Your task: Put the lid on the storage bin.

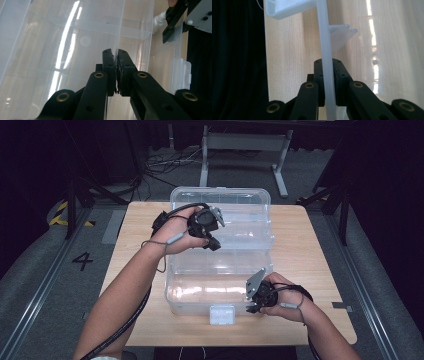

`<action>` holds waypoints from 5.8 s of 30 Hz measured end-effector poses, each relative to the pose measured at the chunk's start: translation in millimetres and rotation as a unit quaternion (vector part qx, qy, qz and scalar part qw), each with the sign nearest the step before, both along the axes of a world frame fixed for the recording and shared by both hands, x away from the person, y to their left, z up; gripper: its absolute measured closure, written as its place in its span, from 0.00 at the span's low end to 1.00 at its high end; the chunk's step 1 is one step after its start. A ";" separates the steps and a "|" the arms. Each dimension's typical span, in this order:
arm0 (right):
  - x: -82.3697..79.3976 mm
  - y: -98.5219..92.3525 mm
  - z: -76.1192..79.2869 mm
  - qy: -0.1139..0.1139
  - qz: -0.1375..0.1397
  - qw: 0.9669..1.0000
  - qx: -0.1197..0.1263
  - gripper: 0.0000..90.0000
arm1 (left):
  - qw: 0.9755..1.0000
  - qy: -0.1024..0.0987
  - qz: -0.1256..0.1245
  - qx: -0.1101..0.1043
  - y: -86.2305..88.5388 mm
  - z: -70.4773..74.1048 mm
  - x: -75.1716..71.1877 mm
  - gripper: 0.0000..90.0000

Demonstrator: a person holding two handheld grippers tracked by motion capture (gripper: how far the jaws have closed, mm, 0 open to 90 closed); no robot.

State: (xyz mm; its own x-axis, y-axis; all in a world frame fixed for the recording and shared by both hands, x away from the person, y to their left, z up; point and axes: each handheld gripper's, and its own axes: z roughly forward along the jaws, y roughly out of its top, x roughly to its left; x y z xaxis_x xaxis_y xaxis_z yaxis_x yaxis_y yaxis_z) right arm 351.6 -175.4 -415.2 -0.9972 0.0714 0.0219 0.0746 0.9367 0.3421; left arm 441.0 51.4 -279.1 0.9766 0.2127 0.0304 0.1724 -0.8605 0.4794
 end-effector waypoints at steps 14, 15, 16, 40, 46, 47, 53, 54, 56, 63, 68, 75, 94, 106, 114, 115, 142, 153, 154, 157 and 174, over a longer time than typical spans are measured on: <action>-3.2 -3.1 7.9 -0.018 0.002 1.000 0.019 0.90 | 1.000 -0.009 -0.018 0.013 -2.6 -1.1 -18.5 0.97; -4.5 -3.6 9.8 -0.017 -0.002 1.000 0.016 0.90 | 1.000 -0.008 -0.021 0.014 -2.9 -1.5 -20.0 0.97; -5.2 -4.0 12.5 -0.025 0.002 0.999 0.022 0.91 | 1.000 -0.007 -0.022 0.016 -2.9 -1.5 -21.4 0.97; -20.5 -19.6 51.7 -0.070 -0.006 0.994 0.082 0.98 | 0.999 -0.005 -0.038 0.029 -5.4 -8.1 -42.5 0.98; -26.4 -23.6 62.0 -0.072 0.001 0.991 0.113 1.00 | 0.999 -0.004 -0.041 0.032 -6.3 -10.1 -46.7 0.98; -25.9 -24.9 63.2 -0.075 0.008 0.990 0.120 1.00 | 0.999 -0.004 -0.041 0.034 -6.4 -10.2 -47.5 0.98; -26.0 -32.8 70.5 -0.075 -0.004 0.987 0.145 1.00 | 0.998 -0.006 -0.044 0.038 -8.1 -12.3 -52.1 0.98; -25.6 -33.9 71.3 -0.072 -0.006 0.986 0.151 1.00 | 0.998 -0.010 -0.044 0.039 -8.7 -12.7 -53.4 0.98; -24.7 -36.7 72.7 -0.065 -0.013 0.985 0.160 1.00 | 0.998 -0.012 -0.043 0.045 -9.4 -13.5 -56.7 0.98; -22.8 -42.2 78.2 -0.067 -0.033 0.978 0.195 1.00 | 0.998 -0.009 -0.046 0.043 -9.4 -16.6 -59.7 0.98; -19.0 -47.7 82.2 -0.070 -0.054 0.971 0.222 1.00 | 0.998 -0.009 -0.046 0.045 -9.6 -18.6 -62.6 0.98; -10.1 -60.9 87.8 -0.071 -0.116 0.948 0.287 1.00 | 0.998 -0.006 -0.047 0.051 -10.7 -21.5 -66.5 0.98; 12.4 -101.8 81.1 -0.070 -0.252 0.890 0.374 1.00 | 0.999 -0.016 -0.042 -0.005 6.2 -5.5 -93.7 0.93; 11.9 -103.3 79.3 -0.072 -0.258 0.888 0.374 1.00 | 1.000 -0.012 -0.024 -0.016 27.3 0.2 -96.1 0.95; 11.8 -103.5 79.6 -0.072 -0.258 0.889 0.373 1.00 | 1.000 -0.010 0.004 -0.025 48.8 -0.1 -97.3 0.96; 11.8 -103.5 79.7 -0.071 -0.258 0.889 0.373 1.00 | 1.000 -0.011 0.007 -0.028 52.4 -0.2 -97.1 0.96; 9.7 -110.0 80.9 -0.072 -0.270 0.886 0.369 1.00 | 0.990 0.002 0.123 -0.070 138.6 -12.3 -98.4 0.96; 7.9 -113.6 80.4 -0.071 -0.276 0.885 0.368 1.00 | 0.977 0.021 0.196 -0.087 164.9 -29.6 -80.3 0.96; 7.6 -114.0 80.5 -0.072 -0.277 0.885 0.366 1.00 | 0.975 0.025 0.202 -0.088 165.8 -33.1 -77.6 0.95; 7.4 -114.8 80.3 -0.073 -0.278 0.885 0.365 1.00 | 0.971 0.033 0.218 -0.097 167.7 -42.9 -70.9 0.95; 6.0 -114.5 79.8 -0.073 -0.279 0.888 0.359 1.00 | 0.941 0.039 0.326 -0.085 185.2 -83.8 -45.7 0.93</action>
